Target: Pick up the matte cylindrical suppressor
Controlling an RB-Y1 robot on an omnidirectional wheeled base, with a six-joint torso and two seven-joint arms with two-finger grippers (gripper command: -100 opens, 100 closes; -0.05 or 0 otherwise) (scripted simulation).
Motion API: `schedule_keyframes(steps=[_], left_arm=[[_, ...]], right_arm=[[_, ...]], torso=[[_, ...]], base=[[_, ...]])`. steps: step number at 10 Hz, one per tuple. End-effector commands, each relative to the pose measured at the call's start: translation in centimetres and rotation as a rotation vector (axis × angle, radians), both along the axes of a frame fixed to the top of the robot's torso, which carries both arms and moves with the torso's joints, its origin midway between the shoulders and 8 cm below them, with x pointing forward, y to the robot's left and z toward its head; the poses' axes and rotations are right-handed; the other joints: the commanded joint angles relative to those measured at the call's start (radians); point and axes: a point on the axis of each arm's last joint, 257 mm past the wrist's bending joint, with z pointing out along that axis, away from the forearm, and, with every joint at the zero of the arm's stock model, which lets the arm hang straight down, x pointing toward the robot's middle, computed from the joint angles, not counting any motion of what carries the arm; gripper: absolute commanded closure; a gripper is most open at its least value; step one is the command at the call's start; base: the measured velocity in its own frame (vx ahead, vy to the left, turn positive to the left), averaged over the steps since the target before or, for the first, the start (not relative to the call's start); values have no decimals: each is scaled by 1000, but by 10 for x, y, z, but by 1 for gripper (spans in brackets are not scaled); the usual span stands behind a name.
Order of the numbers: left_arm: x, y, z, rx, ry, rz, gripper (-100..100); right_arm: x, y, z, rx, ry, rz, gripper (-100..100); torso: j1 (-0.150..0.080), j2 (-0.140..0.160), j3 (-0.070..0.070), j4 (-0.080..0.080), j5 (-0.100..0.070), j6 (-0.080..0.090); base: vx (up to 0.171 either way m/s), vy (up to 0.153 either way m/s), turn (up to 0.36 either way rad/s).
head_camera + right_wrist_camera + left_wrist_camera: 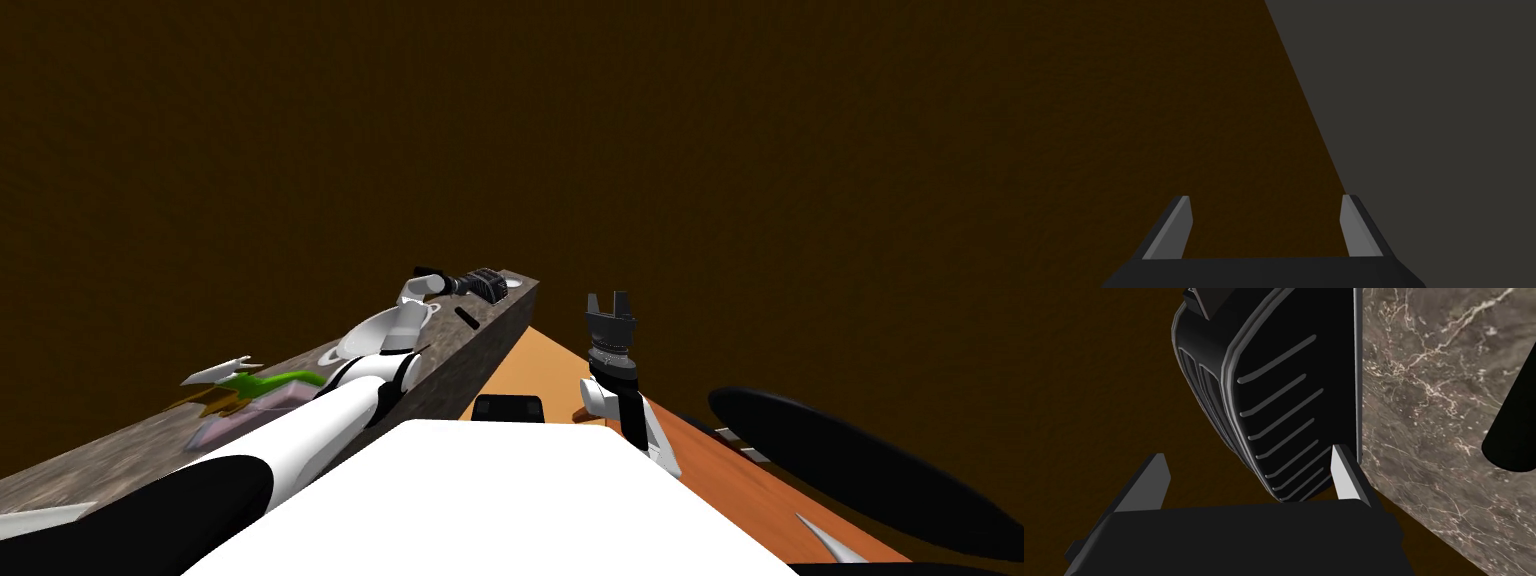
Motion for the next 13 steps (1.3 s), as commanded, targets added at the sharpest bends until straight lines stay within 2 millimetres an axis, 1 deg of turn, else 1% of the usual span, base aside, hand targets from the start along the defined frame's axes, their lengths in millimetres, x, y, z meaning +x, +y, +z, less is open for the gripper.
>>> schedule_keyframes(steps=[1, 4, 8, 10, 11, 12, 13], left_arm=[[-2, 2, 1, 4, 17, -13, -100], [-6, 5, 3, 9, 45, -34, -100], [-12, 12, -1, 16, 83, -48, -100], [-17, 19, -8, 23, 120, -52, -100], [-25, 30, -21, 32, 168, -50, -100], [-25, 30, -21, 32, 168, -50, -100], [-29, 37, -28, 37, 197, -47, -100]], right_arm=[[0, 0, 0, 0, 0, 0, 0], [0, 0, 0, 0, 0, 0, 0], [0, 0, 0, 0, 0, 0, 0], [0, 0, 0, 0, 0, 0, 0], [0, 0, 0, 0, 0, 0, 0], [0, 0, 0, 0, 0, 0, 0], [0, 0, 0, 0, 0, 0, 0]], torso=[[0, 0, 0, 0, 0, 0], [0, 0, 0, 0, 0, 0], [1, 1, 0, 0, 0, 0], [1, 0, 0, 0, 0, 0], [0, 0, 0, 0, 0, 0], [2, 0, 0, 0, 1, 0], [3, 1, 0, 0, 1, 0]], base=[[11, -29, -81], [10, -28, -78], [5, -15, -41], [8, -20, -58], [8, 6, -57], [0, 22, 2], [-1, 15, 8]])
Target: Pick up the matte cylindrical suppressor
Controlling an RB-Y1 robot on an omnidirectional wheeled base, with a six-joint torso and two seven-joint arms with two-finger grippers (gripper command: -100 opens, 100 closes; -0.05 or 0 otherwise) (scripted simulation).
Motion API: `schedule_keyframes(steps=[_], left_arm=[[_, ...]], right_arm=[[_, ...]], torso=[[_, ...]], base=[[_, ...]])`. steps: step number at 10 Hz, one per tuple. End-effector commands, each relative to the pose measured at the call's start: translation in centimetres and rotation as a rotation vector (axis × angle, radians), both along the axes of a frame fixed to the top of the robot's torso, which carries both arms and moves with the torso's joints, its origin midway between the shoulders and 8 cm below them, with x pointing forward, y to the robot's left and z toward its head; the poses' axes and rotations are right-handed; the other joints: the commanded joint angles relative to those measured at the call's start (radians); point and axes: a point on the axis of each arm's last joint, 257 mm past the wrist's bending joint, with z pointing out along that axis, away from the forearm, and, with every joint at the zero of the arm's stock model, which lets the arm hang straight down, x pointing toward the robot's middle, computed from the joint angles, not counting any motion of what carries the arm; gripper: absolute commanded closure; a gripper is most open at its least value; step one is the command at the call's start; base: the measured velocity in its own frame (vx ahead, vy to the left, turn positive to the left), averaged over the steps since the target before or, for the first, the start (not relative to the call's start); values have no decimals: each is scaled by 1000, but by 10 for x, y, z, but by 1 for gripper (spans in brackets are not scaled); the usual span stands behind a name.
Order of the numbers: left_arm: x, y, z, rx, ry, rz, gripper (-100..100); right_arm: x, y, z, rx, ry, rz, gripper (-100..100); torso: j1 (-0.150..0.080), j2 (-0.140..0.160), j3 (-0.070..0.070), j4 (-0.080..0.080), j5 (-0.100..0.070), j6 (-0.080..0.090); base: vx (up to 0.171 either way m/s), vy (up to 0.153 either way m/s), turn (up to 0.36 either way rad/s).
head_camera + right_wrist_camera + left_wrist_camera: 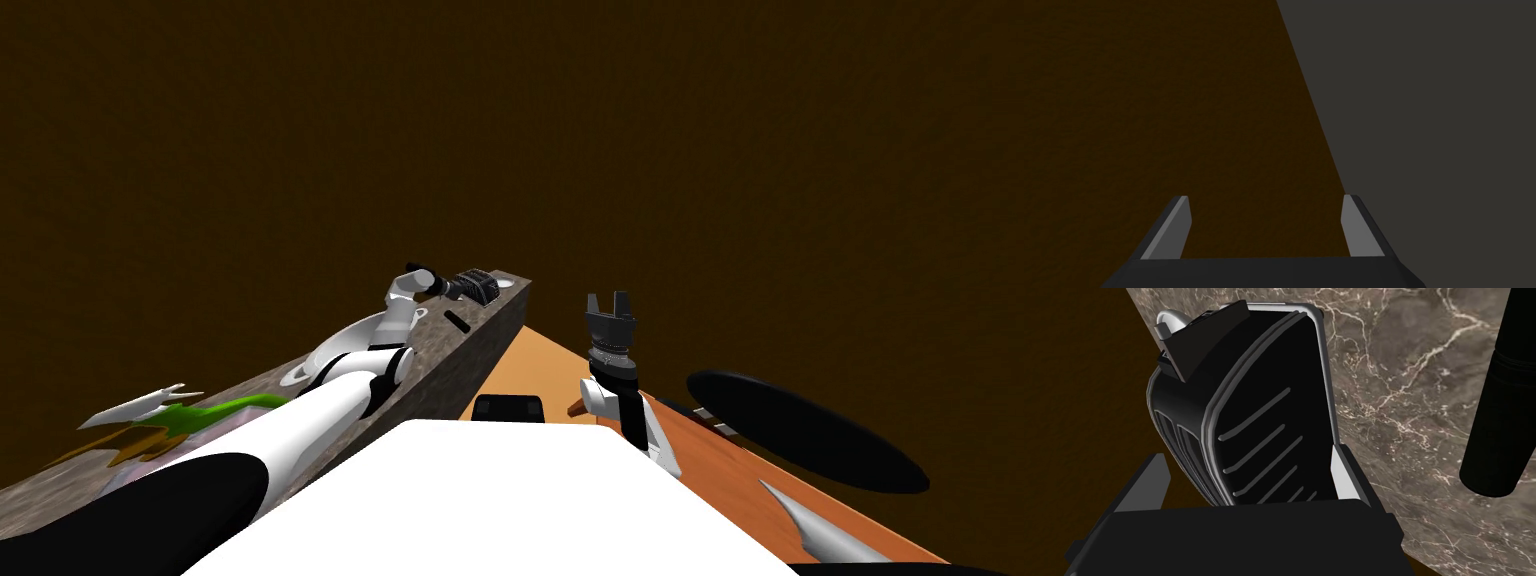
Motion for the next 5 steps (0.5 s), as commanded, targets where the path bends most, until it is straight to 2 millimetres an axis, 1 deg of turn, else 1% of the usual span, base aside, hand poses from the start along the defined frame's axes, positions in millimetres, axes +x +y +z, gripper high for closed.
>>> schedule_keyframes(steps=[1, 3, 5], left_arm=[[-8, 10, -12, 11, 45, 5, -100], [-21, 28, -31, 26, 115, 18, -100], [-39, 48, -54, 42, 196, 34, -100]], right_arm=[[0, 0, 0, 0, 0, 0, 0], [0, 0, 0, 0, 0, 0, 0], [0, 0, 0, 0, 0, 0, 0]], torso=[[0, 0, 0, 0, 0, 0], [1, 0, 0, 0, 0, 0], [0, -2, -1, 0, 0, 0]], base=[[3, 21, -24], [16, 22, -64], [54, 0, 24]])
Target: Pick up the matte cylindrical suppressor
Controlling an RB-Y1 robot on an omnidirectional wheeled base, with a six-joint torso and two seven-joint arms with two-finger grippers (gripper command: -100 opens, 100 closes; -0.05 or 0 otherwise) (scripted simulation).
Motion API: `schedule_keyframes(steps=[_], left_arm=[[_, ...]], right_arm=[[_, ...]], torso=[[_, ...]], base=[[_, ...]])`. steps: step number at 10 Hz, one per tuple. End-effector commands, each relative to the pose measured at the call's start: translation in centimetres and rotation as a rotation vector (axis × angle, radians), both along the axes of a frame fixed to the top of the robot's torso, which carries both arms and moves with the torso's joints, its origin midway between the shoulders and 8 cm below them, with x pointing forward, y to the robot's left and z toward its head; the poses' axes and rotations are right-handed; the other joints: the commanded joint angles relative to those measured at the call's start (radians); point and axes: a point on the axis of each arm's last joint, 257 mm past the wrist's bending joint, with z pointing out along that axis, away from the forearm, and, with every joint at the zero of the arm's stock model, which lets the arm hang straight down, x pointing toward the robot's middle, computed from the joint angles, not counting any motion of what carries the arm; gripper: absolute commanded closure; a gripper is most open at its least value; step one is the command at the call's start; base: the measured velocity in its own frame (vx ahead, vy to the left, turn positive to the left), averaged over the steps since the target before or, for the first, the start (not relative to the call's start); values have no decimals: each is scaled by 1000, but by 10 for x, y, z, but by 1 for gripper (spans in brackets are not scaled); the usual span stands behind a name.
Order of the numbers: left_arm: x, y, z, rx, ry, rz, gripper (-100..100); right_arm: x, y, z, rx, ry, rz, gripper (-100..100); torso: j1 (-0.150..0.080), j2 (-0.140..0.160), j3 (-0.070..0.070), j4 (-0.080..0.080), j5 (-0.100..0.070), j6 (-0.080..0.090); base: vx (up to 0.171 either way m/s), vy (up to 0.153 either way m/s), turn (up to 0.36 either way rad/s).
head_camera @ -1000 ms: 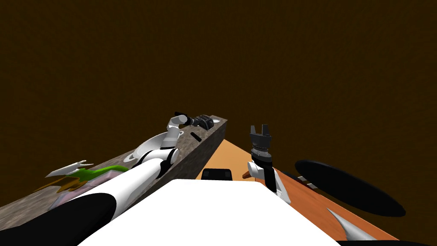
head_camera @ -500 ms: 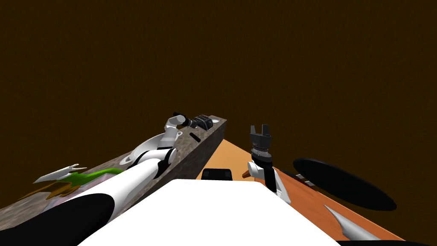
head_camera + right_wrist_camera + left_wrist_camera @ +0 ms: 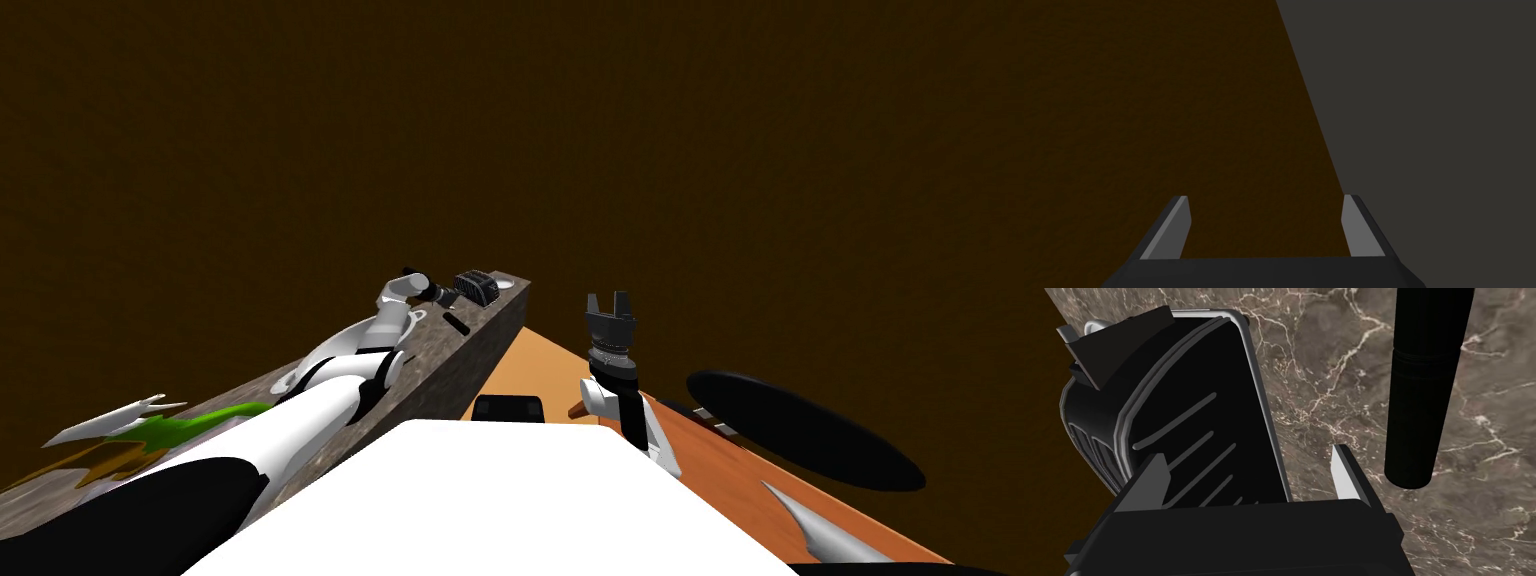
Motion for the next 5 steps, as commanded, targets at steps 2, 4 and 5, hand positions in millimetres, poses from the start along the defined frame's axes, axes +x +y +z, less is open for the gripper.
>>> schedule_keyframes(steps=[2, 4, 5], left_arm=[[-28, 31, -33, 18, 118, 24, -100], [-40, 42, -44, 23, 164, 34, -100], [-53, 51, -56, 26, 209, 43, -100]], right_arm=[[0, 0, 0, 0, 0, 0, 0], [0, 0, 0, 0, 0, 0, 0], [0, 0, 0, 0, 0, 0, 0]], torso=[[-1, -1, 0, 0, 0, 0], [-2, -4, -2, -1, 0, 0], [-2, -2, -2, -1, -1, 0]], base=[[82, -26, 39], [105, -32, 24], [58, -32, 8]])
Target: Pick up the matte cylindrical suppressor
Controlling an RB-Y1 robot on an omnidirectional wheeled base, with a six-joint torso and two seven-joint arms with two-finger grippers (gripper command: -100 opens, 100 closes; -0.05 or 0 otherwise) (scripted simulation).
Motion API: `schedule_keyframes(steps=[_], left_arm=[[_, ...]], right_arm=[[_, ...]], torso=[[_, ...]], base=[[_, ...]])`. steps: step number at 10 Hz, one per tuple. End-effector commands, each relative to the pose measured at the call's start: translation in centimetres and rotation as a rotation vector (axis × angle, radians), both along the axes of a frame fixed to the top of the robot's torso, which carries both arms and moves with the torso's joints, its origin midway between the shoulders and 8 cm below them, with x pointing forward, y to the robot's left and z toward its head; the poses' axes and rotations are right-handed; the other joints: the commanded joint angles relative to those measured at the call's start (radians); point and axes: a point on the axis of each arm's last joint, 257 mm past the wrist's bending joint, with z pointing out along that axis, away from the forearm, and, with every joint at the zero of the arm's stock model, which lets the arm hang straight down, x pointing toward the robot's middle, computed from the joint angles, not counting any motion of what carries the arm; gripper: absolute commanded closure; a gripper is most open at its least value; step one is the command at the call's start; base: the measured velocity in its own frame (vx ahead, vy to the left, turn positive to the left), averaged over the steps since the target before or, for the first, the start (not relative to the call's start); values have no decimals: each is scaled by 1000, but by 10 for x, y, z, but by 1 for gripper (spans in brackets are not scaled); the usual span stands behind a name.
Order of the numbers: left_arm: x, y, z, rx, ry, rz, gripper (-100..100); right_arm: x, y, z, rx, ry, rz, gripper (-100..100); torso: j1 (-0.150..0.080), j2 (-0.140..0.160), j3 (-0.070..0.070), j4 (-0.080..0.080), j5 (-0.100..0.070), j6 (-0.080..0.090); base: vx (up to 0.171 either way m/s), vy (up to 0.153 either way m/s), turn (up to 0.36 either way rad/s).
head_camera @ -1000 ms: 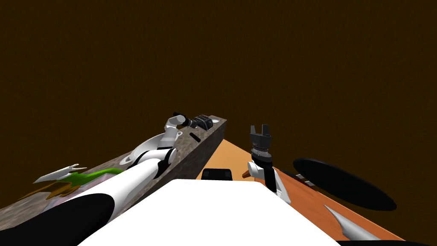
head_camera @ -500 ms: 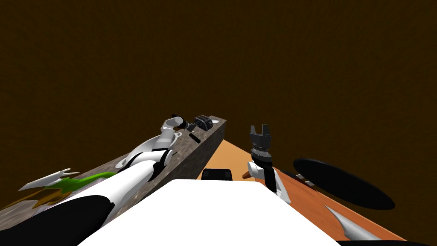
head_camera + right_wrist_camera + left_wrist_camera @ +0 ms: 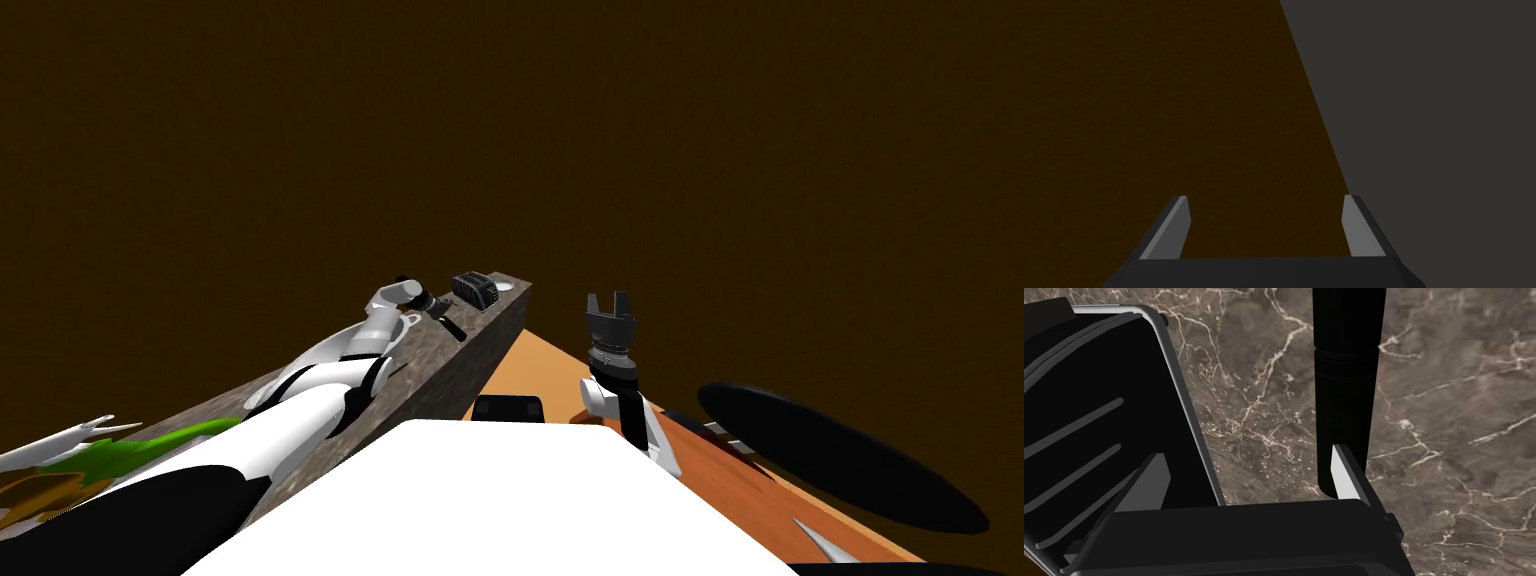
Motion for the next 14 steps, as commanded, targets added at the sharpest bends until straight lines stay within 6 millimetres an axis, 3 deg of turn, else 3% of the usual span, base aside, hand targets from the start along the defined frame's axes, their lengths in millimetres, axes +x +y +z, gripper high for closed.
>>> schedule_keyframes(steps=[1, 4, 7, 8, 9, 10, 11, 12, 14], left_arm=[[-19, 16, -16, 1, 70, 15, -100], [-57, 35, -47, -11, 196, 40, -100], [-89, 39, -76, -46, 290, 57, -100], [-89, 39, -76, -46, 290, 57, -100], [-103, 37, -90, -74, 327, 66, -100], [-96, 39, -81, -60, 308, 61, -100], [-98, 39, -82, -62, 311, 62, 0], [-101, 44, -84, -60, 311, 50, -100], [-108, 53, -88, -55, 311, 28, -100]], right_arm=[[0, 0, 0, 0, 0, 0, 0], [0, 0, 0, 0, 0, 0, 0], [0, 0, 0, 0, 0, 0, 0], [0, 0, 0, 0, 0, 0, 0], [0, 0, 0, 0, 0, 0, 0], [0, 0, 0, 0, 0, 0, 0], [0, 0, 0, 0, 0, 0, 0], [0, 0, 0, 0, 0, 0, 0], [0, 0, 0, 0, 0, 0, 0]], torso=[[0, 0, 0, 0, 0, 0], [-1, -2, -1, 0, 0, 0], [0, -2, -1, -1, 0, 0], [-1, -1, -1, 0, 0, 0], [0, 1, 0, 0, 0, 0], [1, 2, 1, 0, 0, 0], [1, 3, 2, 1, 0, 0], [2, 4, 2, 1, 0, 0], [-2, 1, 1, 0, -1, 0]], base=[[84, -43, 35], [102, -49, 25], [100, -39, 17], [47, -35, 12], [41, -13, 37], [19, -6, 13], [0, 0, 0], [27, -33, 87], [87, -83, 119]])
